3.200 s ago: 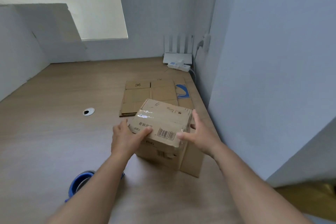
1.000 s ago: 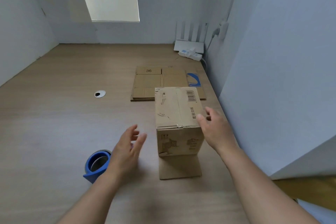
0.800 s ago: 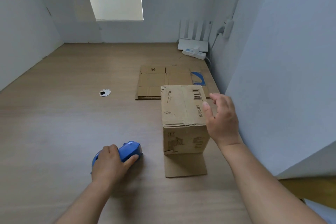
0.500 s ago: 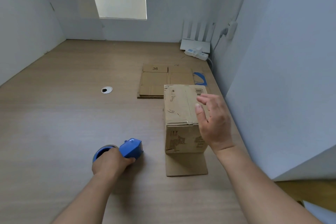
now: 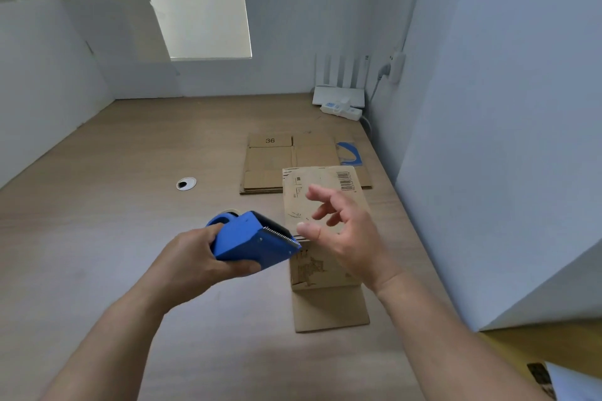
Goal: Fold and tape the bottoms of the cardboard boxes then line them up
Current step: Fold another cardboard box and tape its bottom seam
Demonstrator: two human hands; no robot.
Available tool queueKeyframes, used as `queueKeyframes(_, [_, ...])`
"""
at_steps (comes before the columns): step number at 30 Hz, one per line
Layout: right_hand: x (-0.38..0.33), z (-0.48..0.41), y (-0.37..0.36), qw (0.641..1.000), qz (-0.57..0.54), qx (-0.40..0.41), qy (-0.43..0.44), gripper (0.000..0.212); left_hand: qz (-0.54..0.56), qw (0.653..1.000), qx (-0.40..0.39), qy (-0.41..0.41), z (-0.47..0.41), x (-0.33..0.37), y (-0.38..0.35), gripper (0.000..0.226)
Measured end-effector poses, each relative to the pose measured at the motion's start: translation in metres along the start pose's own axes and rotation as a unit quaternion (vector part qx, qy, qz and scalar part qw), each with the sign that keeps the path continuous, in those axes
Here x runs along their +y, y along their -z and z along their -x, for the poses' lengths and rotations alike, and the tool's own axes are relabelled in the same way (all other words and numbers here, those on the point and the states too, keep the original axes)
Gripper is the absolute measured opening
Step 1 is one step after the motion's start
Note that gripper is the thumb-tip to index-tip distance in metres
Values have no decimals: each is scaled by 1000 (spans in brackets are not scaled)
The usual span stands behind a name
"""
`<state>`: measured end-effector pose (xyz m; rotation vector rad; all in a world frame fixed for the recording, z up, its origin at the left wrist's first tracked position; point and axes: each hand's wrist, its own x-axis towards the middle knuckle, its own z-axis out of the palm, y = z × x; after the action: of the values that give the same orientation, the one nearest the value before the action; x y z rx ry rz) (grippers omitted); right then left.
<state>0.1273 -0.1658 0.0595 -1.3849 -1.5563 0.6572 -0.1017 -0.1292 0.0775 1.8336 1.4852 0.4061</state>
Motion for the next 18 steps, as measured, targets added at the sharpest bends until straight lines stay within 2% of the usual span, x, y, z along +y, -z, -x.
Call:
queueKeyframes(1, [-3, 0, 0, 1000, 1, -5, 8, 45, -4, 1000, -9, -8, 1, 5, 0, 32])
queueKeyframes(4, [-8, 1, 1, 999, 5, 23, 36, 7, -10, 999, -32, -17, 1, 16, -3, 32])
queueKeyframes(5, [-7, 1, 3, 999, 4, 30, 36, 5, -10, 999, -39, -19, 1, 17, -4, 32])
queueKeyframes(9, [-2, 5, 5, 999, 3, 39, 16, 9, 0, 997, -67, -31, -2, 24, -7, 25])
queueKeyframes(15, [11, 16, 2, 997, 31, 74, -20, 11, -39, 993, -111, -22, -7, 36, -5, 29])
queueKeyframes(17, [15, 20, 7, 994, 29, 99, -40, 15, -36, 991, -126, -14, -6, 33, 7, 41])
queueKeyframes(18, [18, 21, 14, 991, 19, 120, -56, 17, -37, 990, -132, -8, -5, 29, 15, 56])
